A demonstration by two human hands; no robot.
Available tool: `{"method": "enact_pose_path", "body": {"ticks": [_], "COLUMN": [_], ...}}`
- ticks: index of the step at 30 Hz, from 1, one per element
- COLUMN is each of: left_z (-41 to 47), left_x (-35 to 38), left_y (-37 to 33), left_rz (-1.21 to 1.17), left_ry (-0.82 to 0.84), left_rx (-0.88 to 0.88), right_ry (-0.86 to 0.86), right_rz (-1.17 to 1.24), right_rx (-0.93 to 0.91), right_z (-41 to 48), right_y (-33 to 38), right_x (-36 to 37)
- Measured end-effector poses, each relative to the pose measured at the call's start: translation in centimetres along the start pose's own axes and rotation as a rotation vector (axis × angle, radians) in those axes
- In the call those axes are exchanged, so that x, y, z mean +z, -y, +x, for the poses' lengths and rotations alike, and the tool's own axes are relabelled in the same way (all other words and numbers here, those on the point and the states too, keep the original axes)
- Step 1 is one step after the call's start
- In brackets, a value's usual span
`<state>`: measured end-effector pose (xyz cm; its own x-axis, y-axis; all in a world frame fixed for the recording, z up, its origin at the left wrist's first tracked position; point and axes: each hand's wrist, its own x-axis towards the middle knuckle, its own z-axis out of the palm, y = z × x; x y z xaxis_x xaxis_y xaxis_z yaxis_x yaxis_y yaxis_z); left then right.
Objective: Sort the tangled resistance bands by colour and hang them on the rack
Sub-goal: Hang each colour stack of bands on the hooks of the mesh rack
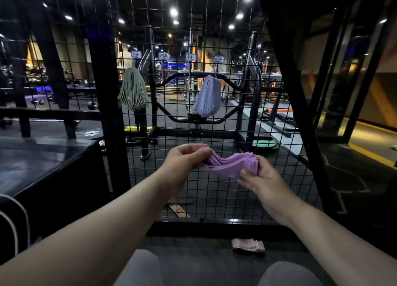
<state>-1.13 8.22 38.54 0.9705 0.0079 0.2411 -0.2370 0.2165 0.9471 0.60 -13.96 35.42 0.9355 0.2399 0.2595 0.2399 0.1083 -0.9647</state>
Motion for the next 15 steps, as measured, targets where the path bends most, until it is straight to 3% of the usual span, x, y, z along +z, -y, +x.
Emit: {"method": "enact_pose_path", "body": {"ticks": [5,11,15], "left_z": [1.0,1.6,1.8], "left_x": [0.4,1.7,2.5], "left_y": [-2.4,-4.9,-5.5], "left_rz": [0.293,0.827,1.110], "left_ry": [0.071,0.208,0.355], "left_rx": [0.060,0.184,0.270], "right_ry": [-0.020,0.053,0.205], "right_rz": [0.135,0.151,0.078], "right_rx": [0.116,0.185,0.214], "right_z": [-1.3,-2.6,-3.0], "right_y": [-1.2,-2.3,-2.4], "right_x": [0.9,1.7,1.1]}}
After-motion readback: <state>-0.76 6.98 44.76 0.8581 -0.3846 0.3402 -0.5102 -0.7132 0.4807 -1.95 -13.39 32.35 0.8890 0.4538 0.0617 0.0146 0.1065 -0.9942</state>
